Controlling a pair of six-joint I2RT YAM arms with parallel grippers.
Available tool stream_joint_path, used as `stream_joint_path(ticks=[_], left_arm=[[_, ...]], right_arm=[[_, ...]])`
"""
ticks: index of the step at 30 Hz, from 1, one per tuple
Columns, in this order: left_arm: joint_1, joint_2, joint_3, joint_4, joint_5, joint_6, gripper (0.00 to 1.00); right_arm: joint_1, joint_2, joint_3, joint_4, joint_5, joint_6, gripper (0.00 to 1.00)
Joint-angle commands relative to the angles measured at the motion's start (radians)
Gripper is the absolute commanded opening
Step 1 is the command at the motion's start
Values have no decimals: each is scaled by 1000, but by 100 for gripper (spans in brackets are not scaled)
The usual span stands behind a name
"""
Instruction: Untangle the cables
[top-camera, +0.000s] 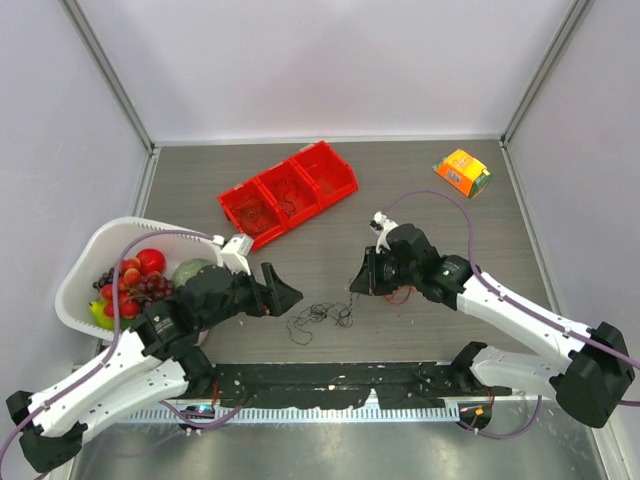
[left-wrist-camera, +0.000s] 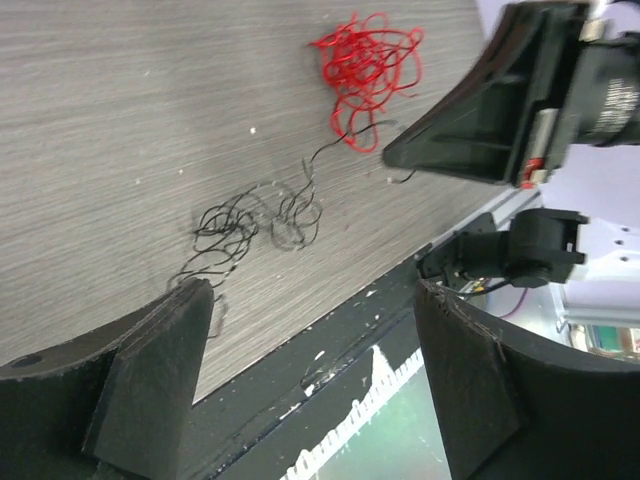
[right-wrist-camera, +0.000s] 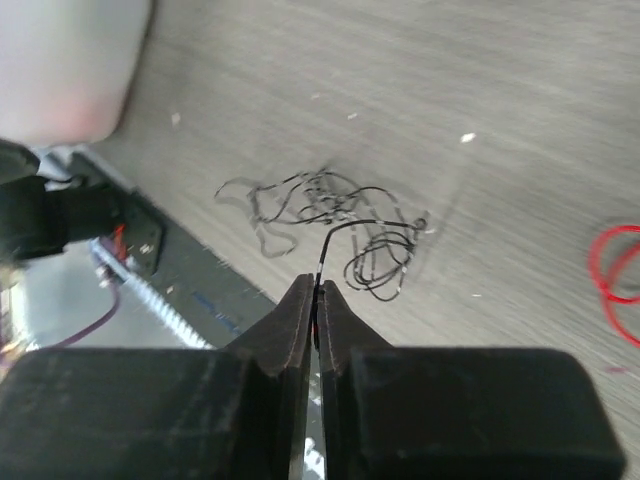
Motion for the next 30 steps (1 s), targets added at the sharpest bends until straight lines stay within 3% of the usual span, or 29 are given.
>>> stream_joint_path(ticks=[1, 2, 4, 9, 12, 17, 27, 30], left_arm=[[3, 85, -20, 9, -47, -37, 83], [3, 114, -23, 23, -41, -35, 82], [3, 184, -20, 40, -29, -23, 79], [3, 393, 34, 54, -30, 27, 67], [3, 496, 54, 84, -7, 55, 58], [1, 571, 26, 195, 48, 70, 52], [3, 697, 25, 275, 118, 81, 39], [3, 718, 25, 272, 120, 97, 24]], right_arm=[[-2, -20, 97, -156, 234, -61, 13], [-2, -26, 100, -186, 260, -69, 16], [-2, -18, 103, -229, 267, -69, 34], [35, -21, 97, -259, 321, -78, 43], [55, -46, 94, -195, 304, -81, 48], [78, 8, 19, 38, 96, -18, 51], [138, 147, -44, 180, 123, 36, 50], [143, 175, -53, 188, 154, 39, 50]])
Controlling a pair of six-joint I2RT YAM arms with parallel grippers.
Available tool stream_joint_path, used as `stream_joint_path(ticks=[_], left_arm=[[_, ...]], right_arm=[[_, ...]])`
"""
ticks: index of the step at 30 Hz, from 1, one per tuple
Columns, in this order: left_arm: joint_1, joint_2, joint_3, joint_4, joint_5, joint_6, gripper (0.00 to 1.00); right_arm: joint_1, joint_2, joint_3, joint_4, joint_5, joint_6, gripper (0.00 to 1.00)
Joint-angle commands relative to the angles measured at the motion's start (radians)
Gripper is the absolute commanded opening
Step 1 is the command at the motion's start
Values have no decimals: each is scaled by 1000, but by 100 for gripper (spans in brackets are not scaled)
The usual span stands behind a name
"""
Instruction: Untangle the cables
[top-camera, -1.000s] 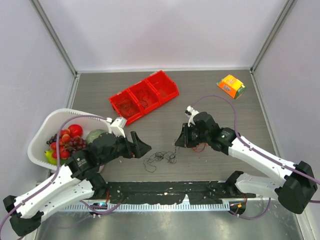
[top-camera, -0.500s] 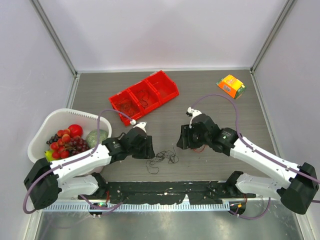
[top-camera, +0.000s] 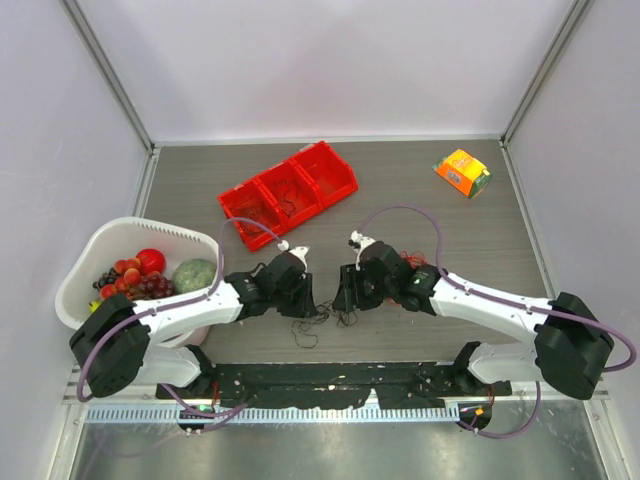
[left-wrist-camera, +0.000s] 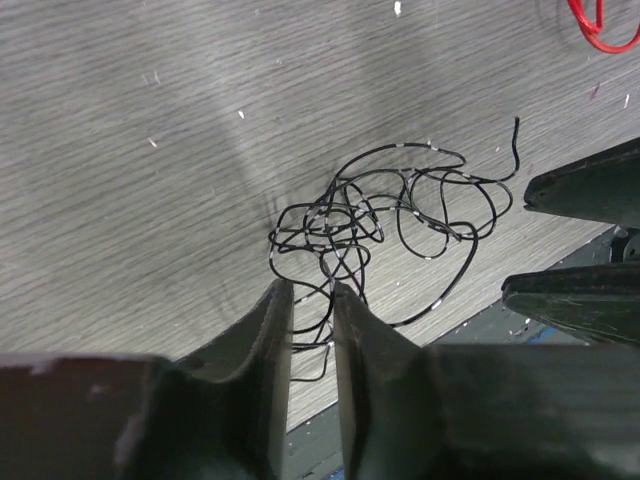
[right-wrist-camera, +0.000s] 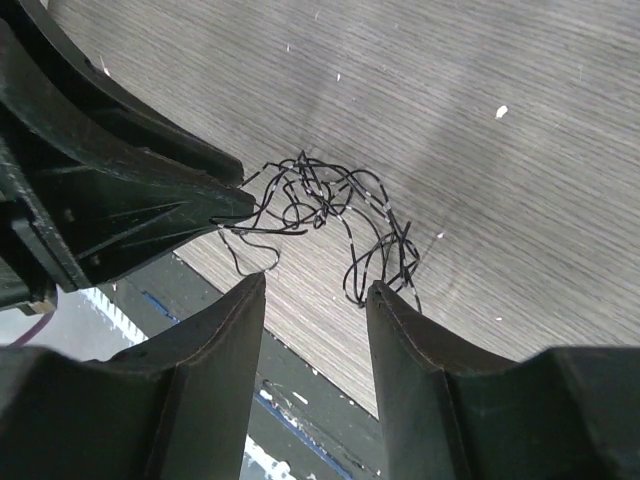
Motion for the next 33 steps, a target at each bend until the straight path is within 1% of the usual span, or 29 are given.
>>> stream_joint_path(ticks=[1, 2, 3, 4, 7, 8, 9, 10, 11, 15, 16, 17, 19, 21, 23, 25, 28, 31, 33], left_arm=[[3, 21, 25, 56, 31, 38, 14], [3, 19, 28, 51, 34, 44, 6], [1, 9, 31, 46, 37, 46, 1], [1, -11, 31, 43, 36, 46, 0], [-2, -92, 25, 40, 40, 43, 0], [0, -128, 23, 40, 48, 42, 0], [-2, -171, 23, 37, 57, 41, 0], [-2, -209, 25, 28, 62, 42, 0], [-2, -256, 29, 14, 60, 42, 0], [-2, -471, 55, -32, 45, 49, 0], [-2, -531, 68, -41, 31, 56, 0], [-2, -585, 83, -56, 7, 62, 0], [-2, -675, 133, -108, -59, 81, 0], [-2, -738, 190, -157, -116, 104, 0], [-2, -772, 251, -202, -154, 121, 0], [-2, -772, 308, -246, -170, 133, 0], [-2, -745, 399, -323, -181, 167, 0], [-3, -729, 524, -418, -257, 219, 0], [-2, -716, 597, -460, -274, 256, 0]], right_arm=[[11, 24, -3, 89, 38, 22, 50], [16, 46, -4, 87, 59, 23, 51], [19, 59, -7, 90, 64, 23, 51], [25, 86, -10, 102, 67, 26, 51], [45, 151, -24, 128, 88, 35, 51], [54, 175, -23, 109, 149, 52, 51], [57, 191, -21, 90, 251, 64, 50], [59, 195, -19, 52, 293, 92, 49], [59, 200, -16, 30, 380, 101, 49], [56, 197, -10, -75, 597, 137, 48], [54, 195, -7, -124, 625, 150, 48], [54, 192, -3, -144, 678, 160, 48], [51, 186, -3, -197, 737, 178, 49], [38, 183, -3, -235, 774, 187, 50], [22, 182, -4, -255, 783, 190, 52], [14, 177, -1, -277, 797, 195, 53], [2, 160, 4, -300, 815, 193, 56], [-28, 134, 2, -323, 826, 183, 61], [-57, 110, -4, -330, 831, 174, 63]])
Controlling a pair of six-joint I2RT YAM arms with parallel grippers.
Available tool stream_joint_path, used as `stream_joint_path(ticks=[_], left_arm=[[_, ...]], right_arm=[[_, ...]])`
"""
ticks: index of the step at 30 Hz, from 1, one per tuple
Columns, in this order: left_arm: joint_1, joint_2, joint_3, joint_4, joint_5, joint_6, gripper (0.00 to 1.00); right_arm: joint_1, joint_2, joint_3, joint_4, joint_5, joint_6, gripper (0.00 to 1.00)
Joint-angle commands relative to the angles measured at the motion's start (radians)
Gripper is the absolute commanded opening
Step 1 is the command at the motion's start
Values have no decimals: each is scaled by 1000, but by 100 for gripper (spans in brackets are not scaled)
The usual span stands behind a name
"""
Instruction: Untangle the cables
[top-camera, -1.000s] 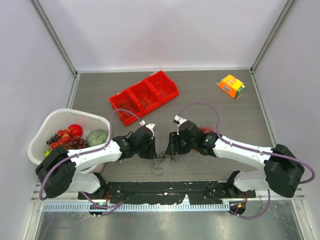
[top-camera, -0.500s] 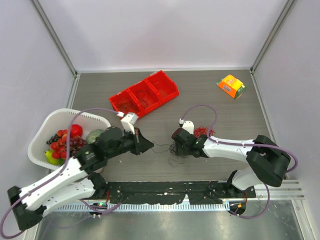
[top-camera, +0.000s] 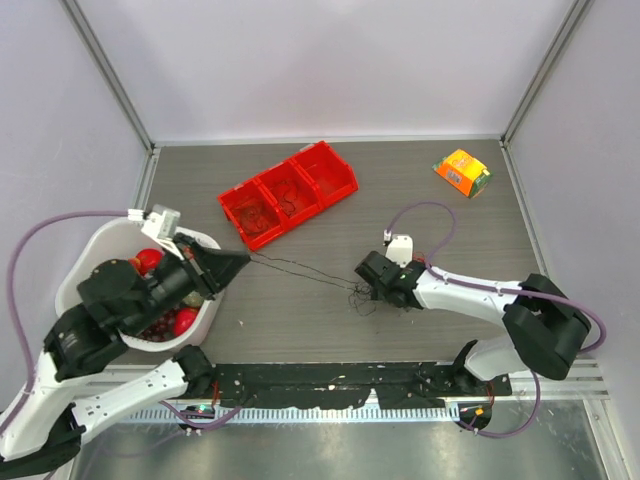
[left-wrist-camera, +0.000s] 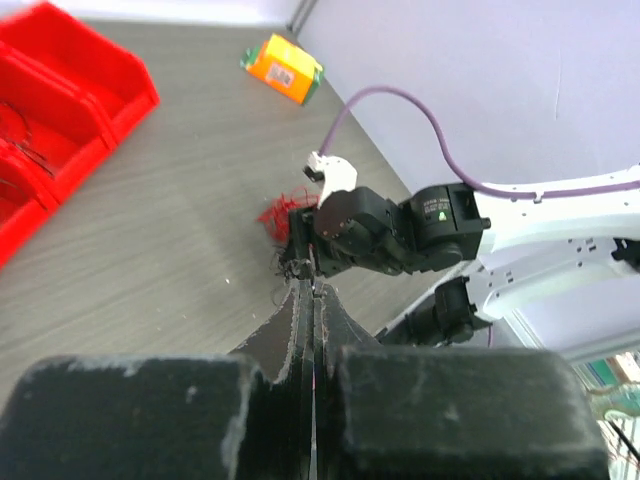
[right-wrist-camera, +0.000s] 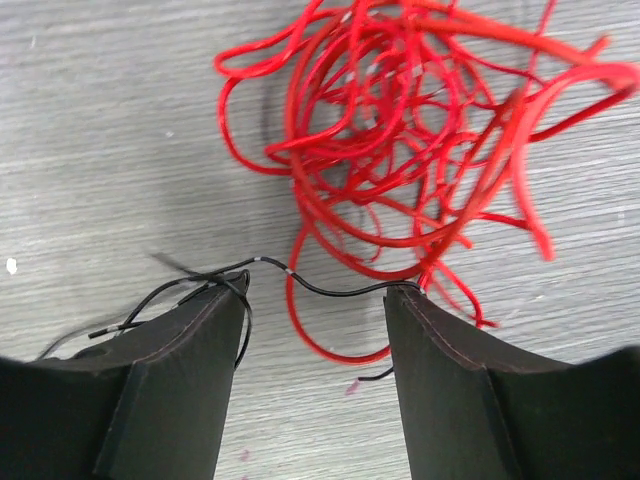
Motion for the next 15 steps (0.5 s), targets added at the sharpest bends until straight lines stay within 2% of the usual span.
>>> stream_joint_path(ticks=[1, 6, 12, 15], left_arm=[[2, 21, 182, -101, -103, 107, 0], [3, 50, 344, -167, -157, 165, 0], [2, 87, 486, -269, -283, 251, 0], [2, 88, 542, -298, -336, 289, 0]], right_arm=[[-74, -79, -13, -82, 88, -7, 64], [-151, -121, -19, -73, 40, -29, 65], [-217, -257, -36, -51, -12, -79, 65], [-299, -325, -45, -53, -38, -96, 66]])
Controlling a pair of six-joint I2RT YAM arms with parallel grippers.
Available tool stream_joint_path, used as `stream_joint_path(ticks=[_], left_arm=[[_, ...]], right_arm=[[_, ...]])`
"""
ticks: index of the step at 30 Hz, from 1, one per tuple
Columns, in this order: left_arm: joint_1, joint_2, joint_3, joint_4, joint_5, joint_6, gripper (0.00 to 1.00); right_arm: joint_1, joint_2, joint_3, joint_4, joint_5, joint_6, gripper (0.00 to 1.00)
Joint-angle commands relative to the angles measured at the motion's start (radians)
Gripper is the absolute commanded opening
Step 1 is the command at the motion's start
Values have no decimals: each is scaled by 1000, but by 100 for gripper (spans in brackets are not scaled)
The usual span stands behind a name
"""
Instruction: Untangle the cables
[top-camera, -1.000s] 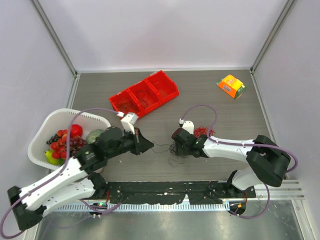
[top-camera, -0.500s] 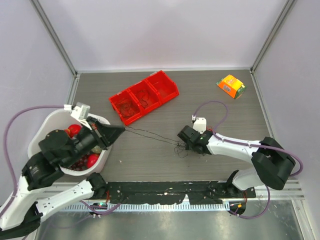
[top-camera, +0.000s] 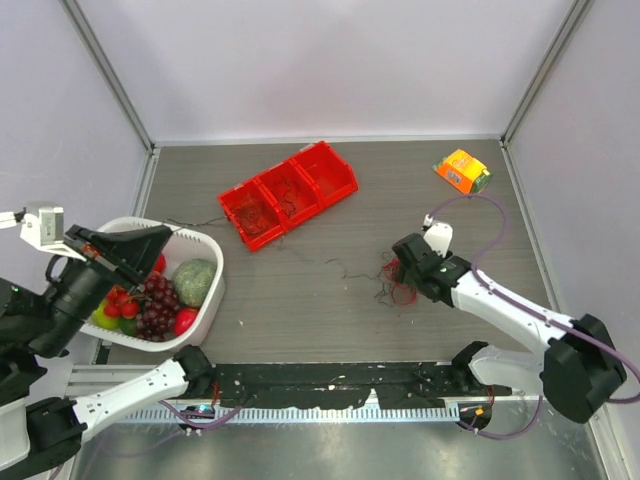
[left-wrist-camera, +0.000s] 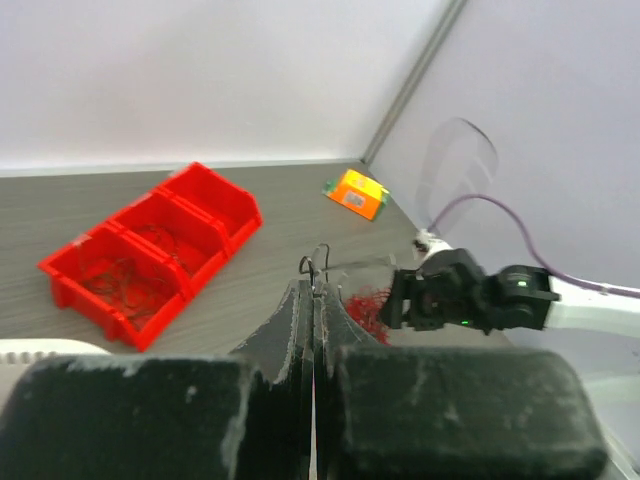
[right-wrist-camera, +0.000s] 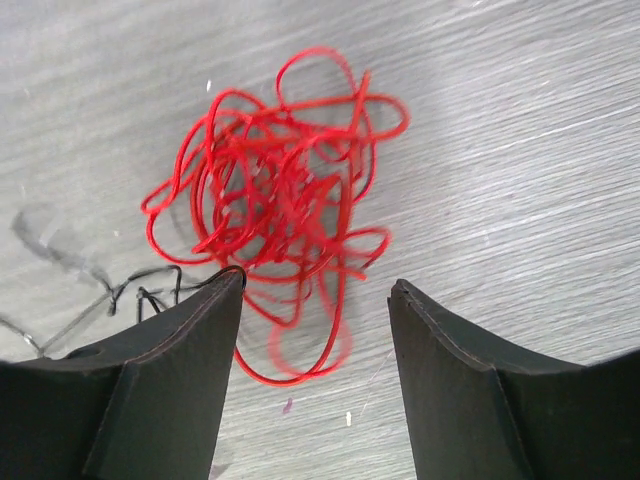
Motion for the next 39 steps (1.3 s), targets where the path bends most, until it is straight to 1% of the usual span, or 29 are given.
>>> stream_joint_path(ticks=[1, 4, 8, 9, 10, 11, 12, 13, 14, 15, 16, 17, 18, 19, 20, 21, 22, 24, 25, 26, 27, 31, 33, 37, 39], left_arm=[[2, 33, 83, -78, -119, 92, 0], [2, 46, 103, -82, -86, 92, 0], [0, 59, 106, -100, -103, 82, 0], [3, 59, 85, -79, -68, 74, 0], [2, 56, 62, -57, -22, 65, 0], [2, 53, 33, -28, 9, 51, 0], [3, 55, 7, -5, 34, 40, 0], [2, 59, -13, 13, 51, 31, 0], [2, 62, -29, 26, 58, 23, 0], [2, 67, -41, 30, 63, 19, 0], [2, 72, -44, 35, 66, 16, 0], [2, 76, -44, 41, 71, 13, 0], [2, 79, -43, 46, 77, 11, 0], [2, 81, -40, 50, 81, 11, 0], [2, 81, -31, 59, 85, 11, 0], [2, 84, -17, 63, 88, 8, 0], [2, 93, 3, 66, 94, 8, 0], [2, 122, 54, 78, 123, 5, 0], [2, 141, 81, 81, 146, 0, 0], [2, 157, 109, 90, 154, 2, 0], [2, 173, 142, 92, 163, 0, 0], [2, 208, 178, 115, 180, -3, 0], [2, 220, 174, 142, 193, -10, 0], [2, 257, 207, 193, 221, -13, 0], [2, 282, 238, 210, 244, -15, 0]], right_arm=[[-90, -112, -7, 1, -15, -33, 66], [-142, -135, -6, -3, -29, -52, 66], [-147, -132, 34, -31, -23, -96, 66], [-144, -140, 37, -17, -91, -146, 66], [-144, -151, 28, 35, -135, -170, 66], [-143, -172, 20, 61, -256, -226, 66], [-140, -181, -3, 148, -437, -256, 66], [-120, -192, -26, 196, -524, -307, 66], [-97, -183, -32, 289, -721, -316, 70], [-31, -172, -29, 320, -770, -310, 70], [79, -142, -26, 381, -785, -303, 70], [133, -126, -20, 412, -770, -302, 70], [254, -81, -17, 472, -709, -302, 71], [308, -51, 3, 519, -681, -303, 70], [377, 19, 19, 541, -654, -305, 70], [397, 62, 49, 561, -641, -305, 70], [443, 131, 66, 564, -602, -305, 70], [494, 209, 98, 633, -566, -305, 69], [505, 242, 106, 664, -504, -302, 68], [526, 249, 108, 678, -476, -284, 68], [531, 251, 89, 726, -450, -271, 68], [534, 182, -24, 862, -344, -207, 68], [534, 149, -67, 873, -299, -195, 69], [535, 125, -122, 928, -322, -178, 70], [534, 139, -147, 998, -348, -153, 70]])
